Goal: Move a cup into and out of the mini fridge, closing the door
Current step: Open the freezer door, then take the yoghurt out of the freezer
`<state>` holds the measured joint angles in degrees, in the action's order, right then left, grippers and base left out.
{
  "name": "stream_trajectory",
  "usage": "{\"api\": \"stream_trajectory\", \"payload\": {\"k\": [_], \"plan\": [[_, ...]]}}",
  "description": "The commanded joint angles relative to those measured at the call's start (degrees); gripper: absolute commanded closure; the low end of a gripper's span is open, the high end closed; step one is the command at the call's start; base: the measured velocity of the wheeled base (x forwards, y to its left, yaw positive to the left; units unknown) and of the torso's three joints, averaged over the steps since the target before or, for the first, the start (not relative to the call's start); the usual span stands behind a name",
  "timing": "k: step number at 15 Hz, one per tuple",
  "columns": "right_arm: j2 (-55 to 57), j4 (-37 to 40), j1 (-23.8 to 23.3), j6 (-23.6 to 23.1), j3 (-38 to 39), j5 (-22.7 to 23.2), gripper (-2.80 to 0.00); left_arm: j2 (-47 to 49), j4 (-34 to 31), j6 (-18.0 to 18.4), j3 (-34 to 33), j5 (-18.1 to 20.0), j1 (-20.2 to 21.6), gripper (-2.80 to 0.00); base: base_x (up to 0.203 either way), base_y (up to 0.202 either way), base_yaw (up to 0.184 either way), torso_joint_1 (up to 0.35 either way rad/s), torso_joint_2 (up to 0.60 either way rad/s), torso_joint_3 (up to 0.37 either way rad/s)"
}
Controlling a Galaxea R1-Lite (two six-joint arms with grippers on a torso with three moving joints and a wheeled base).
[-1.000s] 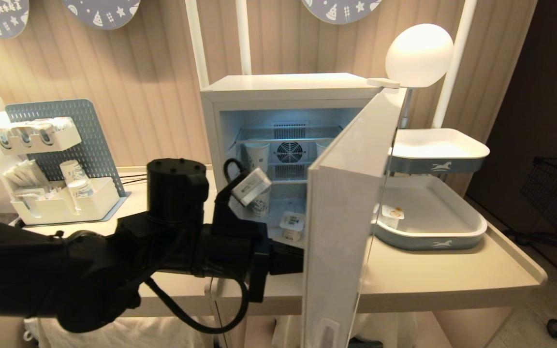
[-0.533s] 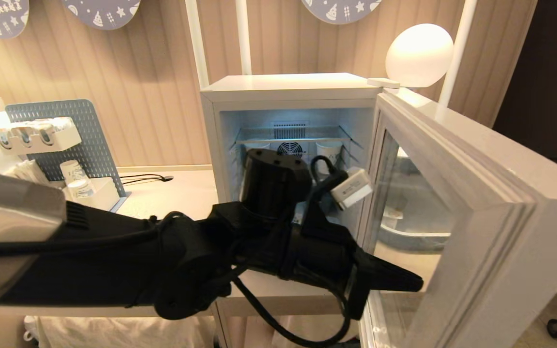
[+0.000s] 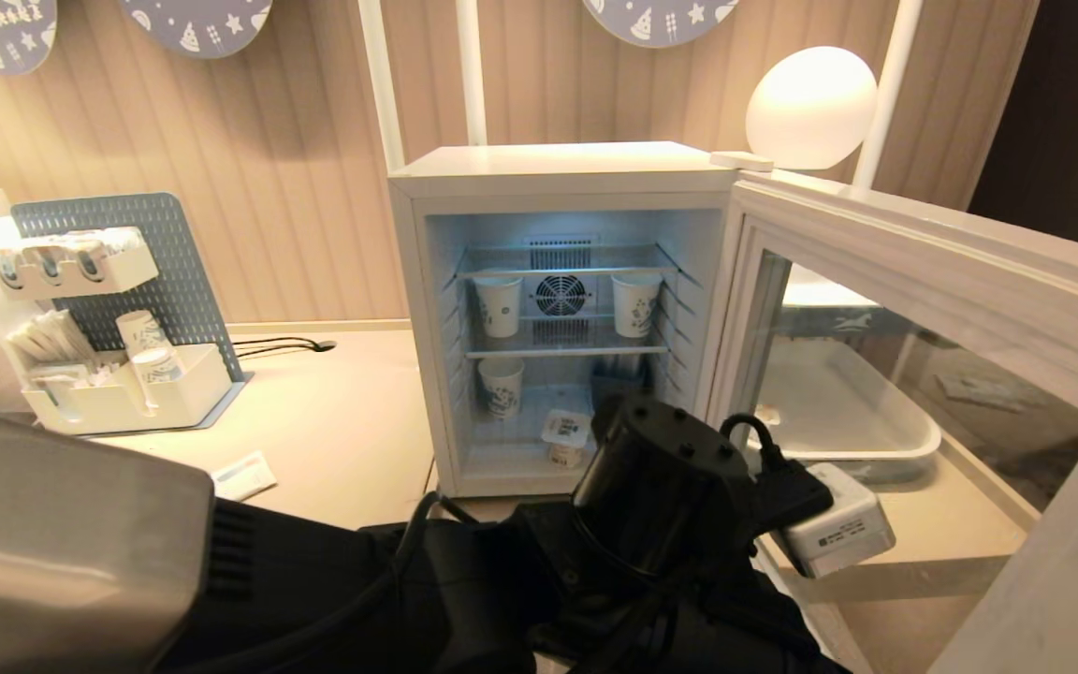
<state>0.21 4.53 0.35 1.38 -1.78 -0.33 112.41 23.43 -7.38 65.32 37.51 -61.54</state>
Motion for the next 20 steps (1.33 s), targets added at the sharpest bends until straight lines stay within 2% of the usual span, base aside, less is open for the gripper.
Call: {"api": "stream_trajectory", "payload": {"k": [1,3,4,5,6,7,8,9,11,14,15,18,20], "plan": [[0.06,0.04,0.00,0.03,0.02,-0.02,0.00,-1.71,0.12,-0.06,-2.14,-4.98,-0.01,0.00,0.000,0.000,0.000,0.000,0.00,0.000],[0.06,0.02,0.00,0.03,0.01,-0.02,0.00,-5.02,-1.15,-0.49,-4.67,-18.87,1.45,0.00,0.000,0.000,0.000,0.000,0.00,0.000],[0.06,0.04,0.00,0.03,0.02,-0.02,0.00,-7.78,-3.68,-0.86,-5.51,-28.69,2.14,0.00,0.000,0.000,0.000,0.000,0.00,0.000],[0.06,0.04,0.00,0.03,0.02,-0.02,0.00,-11.06,-7.84,-1.57,-5.82,-40.16,2.84,0.00,0.000,0.000,0.000,0.000,0.00,0.000],[0.06,0.04,0.00,0.03,-0.05,-0.02,0.00,-14.97,-13.30,-2.79,-5.69,-52.54,3.79,0.00,0.000,0.000,0.000,0.000,0.00,0.000],[0.06,0.04,0.00,0.03,0.02,-0.02,0.00,-19.22,-18.48,-4.18,-5.34,-62.61,5.00,0.00,0.000,0.000,0.000,0.000,0.00,0.000],[-0.03,0.04,0.00,0.03,0.02,0.00,0.00,-25.15,-23.11,-5.29,-5.06,-69.30,7.12,0.00,0.000,0.000,0.000,0.000,0.00,0.000],[0.06,0.04,0.00,0.03,0.02,-0.02,0.00,-30.79,-26.79,-6.01,-4.96,-73.35,10.16,0.00,0.000,0.000,0.000,0.000,0.00,0.000],[-0.03,0.04,0.00,0.03,0.02,-0.02,0.00,-42.00,-32.51,-5.90,-4.91,-76.99,19.29,0.00,0.000,0.000,0.000,0.000,0.00,0.000],[-0.03,0.04,0.00,0.03,0.00,-0.02,0.00,-60.77,-40.21,-4.07,-6.39,-76.75,34.42,0.00,0.000,0.000,0.000,0.000,0.00,0.000],[-0.03,0.04,0.00,0.03,0.02,-0.02,0.00,-66.46,-42.91,-3.66,-7.37,-75.89,39.44,0.00,0.000,0.000,0.000,0.000,0.00,0.000],[-0.03,0.04,0.00,0.03,0.02,-0.02,0.00,-82.52,-51.02,-3.00,-10.67,-72.08,50.63,0.00,0.000,0.000,0.000,0.000,0.00,0.000],[-0.03,0.04,0.00,0.03,0.02,0.06,0.00,-92.35,-56.43,-2.61,-14.09,-64.32,57.64,0.00,0.000,0.000,0.000,0.000,0.00,0.000]]}}
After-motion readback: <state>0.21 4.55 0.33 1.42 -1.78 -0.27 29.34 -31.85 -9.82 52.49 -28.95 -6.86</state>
